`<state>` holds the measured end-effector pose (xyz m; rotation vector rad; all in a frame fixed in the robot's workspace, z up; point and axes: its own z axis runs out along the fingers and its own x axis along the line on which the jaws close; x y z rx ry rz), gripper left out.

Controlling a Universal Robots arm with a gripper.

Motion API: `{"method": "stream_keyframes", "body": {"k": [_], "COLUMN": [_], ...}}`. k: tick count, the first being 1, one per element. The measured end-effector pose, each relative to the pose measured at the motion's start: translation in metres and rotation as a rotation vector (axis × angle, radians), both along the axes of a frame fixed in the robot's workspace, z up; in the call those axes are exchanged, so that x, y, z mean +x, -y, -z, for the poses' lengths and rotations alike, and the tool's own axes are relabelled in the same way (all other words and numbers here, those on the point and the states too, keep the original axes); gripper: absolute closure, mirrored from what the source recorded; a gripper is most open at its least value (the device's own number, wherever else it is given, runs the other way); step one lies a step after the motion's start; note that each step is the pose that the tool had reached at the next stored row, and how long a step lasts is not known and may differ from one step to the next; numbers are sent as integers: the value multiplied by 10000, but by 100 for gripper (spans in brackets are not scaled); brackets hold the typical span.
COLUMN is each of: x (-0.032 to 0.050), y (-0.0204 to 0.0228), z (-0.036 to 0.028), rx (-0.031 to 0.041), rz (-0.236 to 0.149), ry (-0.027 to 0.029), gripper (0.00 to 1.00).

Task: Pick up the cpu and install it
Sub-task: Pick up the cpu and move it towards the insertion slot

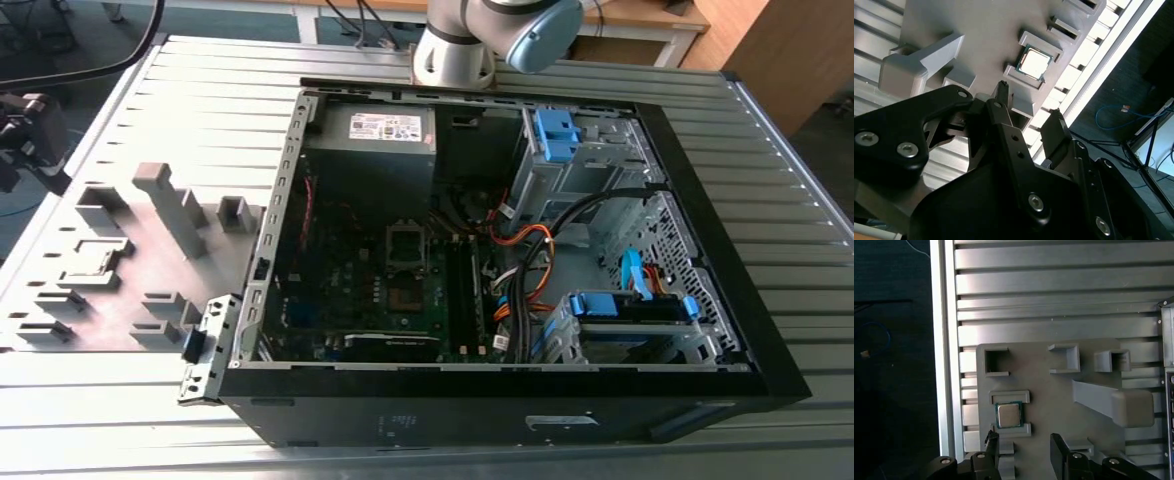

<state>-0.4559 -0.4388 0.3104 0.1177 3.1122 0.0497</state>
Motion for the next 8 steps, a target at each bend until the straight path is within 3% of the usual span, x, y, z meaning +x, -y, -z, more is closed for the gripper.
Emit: {"method": "stream_keyframes", "body": {"k": [8], "x": [1], "y": [0], "z": [145], "rx": [-1], "rz": [0], "ry": [-2], "gripper": [47]}}
